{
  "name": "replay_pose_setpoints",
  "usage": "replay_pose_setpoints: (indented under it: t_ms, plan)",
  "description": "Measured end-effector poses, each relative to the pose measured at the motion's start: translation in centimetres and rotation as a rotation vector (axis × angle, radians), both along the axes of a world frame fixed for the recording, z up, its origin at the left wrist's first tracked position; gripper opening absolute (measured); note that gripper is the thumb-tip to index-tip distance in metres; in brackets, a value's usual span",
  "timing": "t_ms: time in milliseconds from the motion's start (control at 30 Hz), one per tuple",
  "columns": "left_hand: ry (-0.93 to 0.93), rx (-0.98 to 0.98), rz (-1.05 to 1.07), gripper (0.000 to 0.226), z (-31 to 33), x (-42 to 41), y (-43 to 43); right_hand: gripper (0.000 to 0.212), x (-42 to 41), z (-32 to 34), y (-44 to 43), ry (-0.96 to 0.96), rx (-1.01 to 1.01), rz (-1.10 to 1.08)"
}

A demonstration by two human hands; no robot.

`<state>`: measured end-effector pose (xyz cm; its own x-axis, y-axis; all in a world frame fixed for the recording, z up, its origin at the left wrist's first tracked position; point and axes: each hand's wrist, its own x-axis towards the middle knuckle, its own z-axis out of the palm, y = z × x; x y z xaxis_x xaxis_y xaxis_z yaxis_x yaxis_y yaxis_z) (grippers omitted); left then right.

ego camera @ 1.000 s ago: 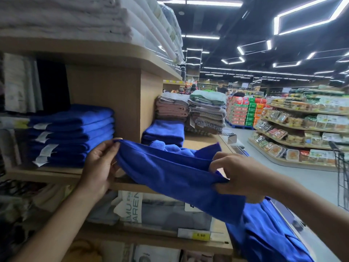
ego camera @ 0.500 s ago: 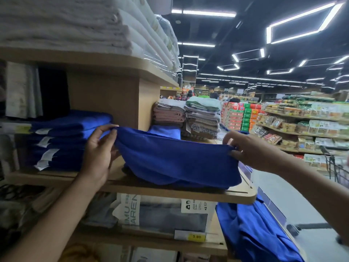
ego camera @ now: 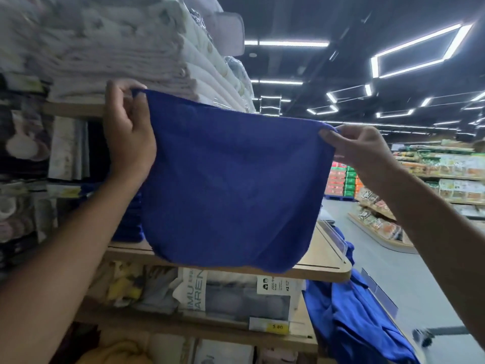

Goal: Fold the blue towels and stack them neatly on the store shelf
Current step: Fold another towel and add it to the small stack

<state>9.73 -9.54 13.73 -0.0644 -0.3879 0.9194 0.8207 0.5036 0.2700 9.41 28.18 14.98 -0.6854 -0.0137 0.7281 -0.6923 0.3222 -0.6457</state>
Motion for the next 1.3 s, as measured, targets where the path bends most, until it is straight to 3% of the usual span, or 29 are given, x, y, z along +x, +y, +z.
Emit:
replay_pose_setpoints:
  t_ms: [200, 333, 500, 633, 867, 1067, 1300]
  plan:
    - [0.031, -0.059, 0.143, 0.003, 2.6, 1.1, -2.3, 0.017, 1.2, 2.3, -0.1, -0.042, -0.074, 0.234]
    - [-0.048, -0.026, 0.100, 0.009, -1.9, 0.0, -3.3, 0.014, 0.5, -1.0, 0.5, -0.198, -0.104, 0.306]
    - [-0.325, -0.049, 0.069, 0.010, -13.1, -3.8, -3.7, 0.012, -1.9, -8.9, 0.9, -0.467, -0.009, 0.091]
    - [-0.439, -0.057, 0.033, 0.010, -18.4, -7.1, -2.3, 0.017, -4.8, -13.8, 1.1, -0.561, 0.101, -0.090]
    - [-0.556, -0.129, 0.143, 0.008, -16.2, -13.8, -0.5, 0.028, -11.2, -13.7, 1.4, -0.401, 0.426, -0.409]
    - [-0.781, -0.323, 0.406, 0.015, -15.8, -20.7, 0.8, 0.025, -17.7, -14.3, 0.4, -0.462, 0.628, -0.592]
    - [-1.012, -0.531, 0.455, 0.011, -19.3, -24.1, 0.5, 0.024, -21.2, -19.4, -0.5, -0.467, 0.827, -0.705]
